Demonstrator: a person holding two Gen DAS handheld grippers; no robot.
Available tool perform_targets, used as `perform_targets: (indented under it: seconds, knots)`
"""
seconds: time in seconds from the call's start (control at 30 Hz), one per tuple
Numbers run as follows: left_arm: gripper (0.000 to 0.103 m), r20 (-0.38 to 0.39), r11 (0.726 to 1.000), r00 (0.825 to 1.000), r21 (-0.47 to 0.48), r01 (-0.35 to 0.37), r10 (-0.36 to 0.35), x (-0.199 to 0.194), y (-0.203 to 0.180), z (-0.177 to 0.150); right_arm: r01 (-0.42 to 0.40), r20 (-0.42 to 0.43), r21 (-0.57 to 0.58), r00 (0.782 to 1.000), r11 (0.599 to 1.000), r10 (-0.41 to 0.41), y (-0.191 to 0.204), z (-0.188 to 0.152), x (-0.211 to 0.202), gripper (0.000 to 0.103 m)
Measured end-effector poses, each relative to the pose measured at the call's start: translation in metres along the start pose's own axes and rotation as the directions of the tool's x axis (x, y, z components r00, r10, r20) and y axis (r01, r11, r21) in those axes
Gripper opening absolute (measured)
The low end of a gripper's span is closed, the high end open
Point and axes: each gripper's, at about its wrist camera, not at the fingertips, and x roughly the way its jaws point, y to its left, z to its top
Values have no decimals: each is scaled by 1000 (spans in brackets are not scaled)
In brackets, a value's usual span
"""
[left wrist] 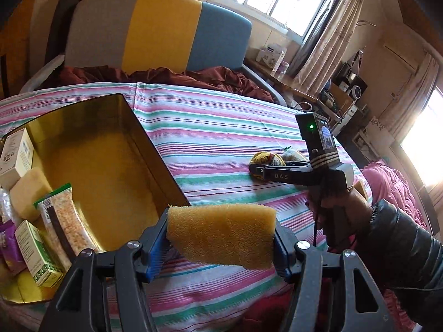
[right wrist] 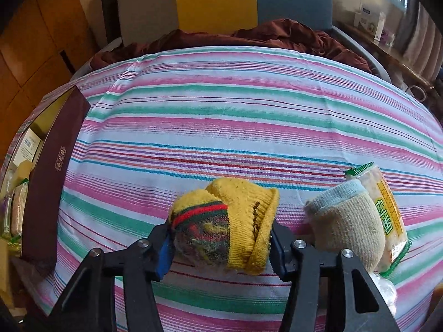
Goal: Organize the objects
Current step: 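Grasp the yellow knit sock with the right gripper while the left gripper carries the sponge toward the tin, then lower the sponge into the tin and open the left gripper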
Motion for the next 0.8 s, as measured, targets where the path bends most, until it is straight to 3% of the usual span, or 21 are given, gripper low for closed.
perform_targets:
  seconds: [0.43, 0.6, 0.8]
  knots:
    - [63, 21, 999, 999, -28, -44, 44, -11, 17, 1, 40, 8, -52, 999, 998, -40, 9, -1, 1, 56]
    - [63, 59, 992, 994, -93, -86, 92, -25, 46, 10, 47, 10, -59, 999, 997, -47, 10, -2, 1, 56]
    - [63, 94, 965, 974, -186, -186, 205, -39, 102, 32, 54, 8, -63, 999, 997, -54, 12, -2, 1, 57]
